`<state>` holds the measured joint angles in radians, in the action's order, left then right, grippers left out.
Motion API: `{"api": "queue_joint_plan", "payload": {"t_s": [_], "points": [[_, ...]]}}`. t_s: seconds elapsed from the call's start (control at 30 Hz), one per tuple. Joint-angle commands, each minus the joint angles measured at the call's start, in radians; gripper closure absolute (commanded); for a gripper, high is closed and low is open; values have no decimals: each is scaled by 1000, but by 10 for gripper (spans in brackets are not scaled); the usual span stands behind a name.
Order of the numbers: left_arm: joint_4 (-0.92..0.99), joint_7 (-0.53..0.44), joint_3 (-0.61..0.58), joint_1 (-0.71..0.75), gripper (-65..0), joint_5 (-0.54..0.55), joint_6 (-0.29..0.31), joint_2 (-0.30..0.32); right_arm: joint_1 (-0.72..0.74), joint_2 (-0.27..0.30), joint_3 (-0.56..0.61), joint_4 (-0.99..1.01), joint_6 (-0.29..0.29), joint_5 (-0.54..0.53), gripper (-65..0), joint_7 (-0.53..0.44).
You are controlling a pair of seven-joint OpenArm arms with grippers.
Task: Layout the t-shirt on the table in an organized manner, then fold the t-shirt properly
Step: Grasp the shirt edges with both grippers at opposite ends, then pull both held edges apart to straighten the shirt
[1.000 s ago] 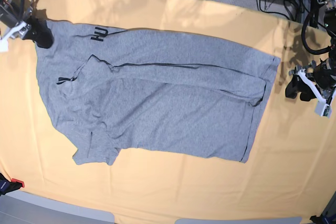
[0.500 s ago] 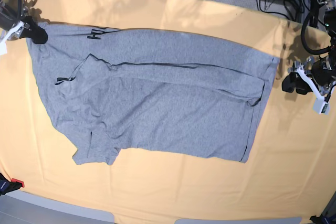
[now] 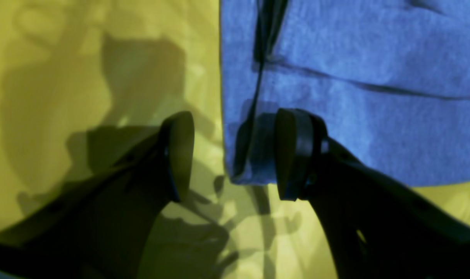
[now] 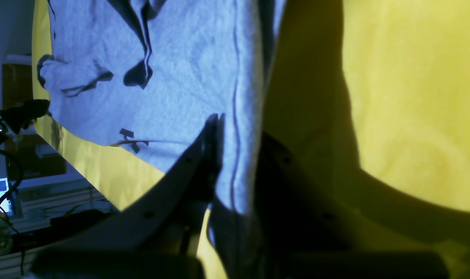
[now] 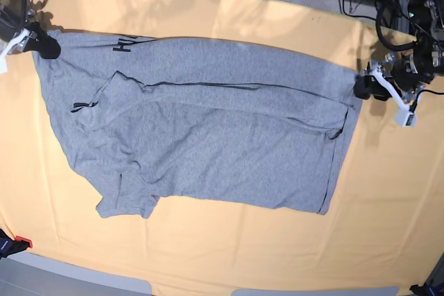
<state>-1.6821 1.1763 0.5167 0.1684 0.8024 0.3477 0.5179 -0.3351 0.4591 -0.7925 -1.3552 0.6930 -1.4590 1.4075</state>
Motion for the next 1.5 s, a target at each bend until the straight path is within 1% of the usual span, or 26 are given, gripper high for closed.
{"api": "queue_joint_plan", "payload": {"t_s": [0.0,0.13,0.27,0.3,0.4,0.47,0.57,0.67,0.73,1.0,1.03,1.07,1.1,1.13,1.17,1.2,1.37,1.4,1.47], "points": [[-13,-27,9,-11,-343,-8,0,14,2,26,-6,-13,5,-25,0,-11],[9,-61,9,-11,-343,-80,-13,-4,0,26,-6,-13,5,-25,0,-11],[58,-77,9,-11,-343,-79,-23,-10,0,26,-6,-13,5,-25,0,-11],[75,-76,9,-11,-343,-63,-22,-12,0,26,-6,-13,5,-25,0,-11],[131,-68,9,-11,-343,-11,24,-20,0,26,-6,-13,5,-25,0,-11],[164,-31,9,-11,-343,50,35,-19,0,26,-7,-13,5,-25,0,-11],[180,60,9,-11,-343,144,73,-19,0,26,-6,-13,5,-25,0,-11],[180,83,7,-11,-343,215,88,-19,0,26,-7,-13,5,-25,0,-11],[180,90,7,-11,-343,236,87,-19,0,26,-6,-13,5,-25,0,-11],[180,97,7,-11,-339,236,87,-20,0,26,-6,-13,5,-25,0,-11],[180,97,7,-11,-319,236,86,-19,0,26,-6,-13,5,-25,0,-11],[180,97,7,-11,-283,235,86,-19,0,26,-6,-13,5,-25,0,-11],[180,97,7,-11,-229,235,86,-19,0,26,-6,-13,5,-25,0,-11],[180,97,7,-11,-149,235,86,-19,0,26,-6,-13,5,-25,0,-11],[180,97,7,-11,-56,235,86,-19,0,26,-6,-13,5,-25,0,-11],[180,97,7,-13,0,235,87,-18,0,26,-6,-13,5,-25,0,-11],[169,98,8,-26,0,252,87,-12,0,26,-7,-45,5,-25,0,-11],[161,99,9,-26,0,267,93,-6,0,26,-7,-63,5,-25,0,-11],[137,112,9,-25,0,304,132,11,-1,26,-6,-107,5,-25,0,-11]]}}
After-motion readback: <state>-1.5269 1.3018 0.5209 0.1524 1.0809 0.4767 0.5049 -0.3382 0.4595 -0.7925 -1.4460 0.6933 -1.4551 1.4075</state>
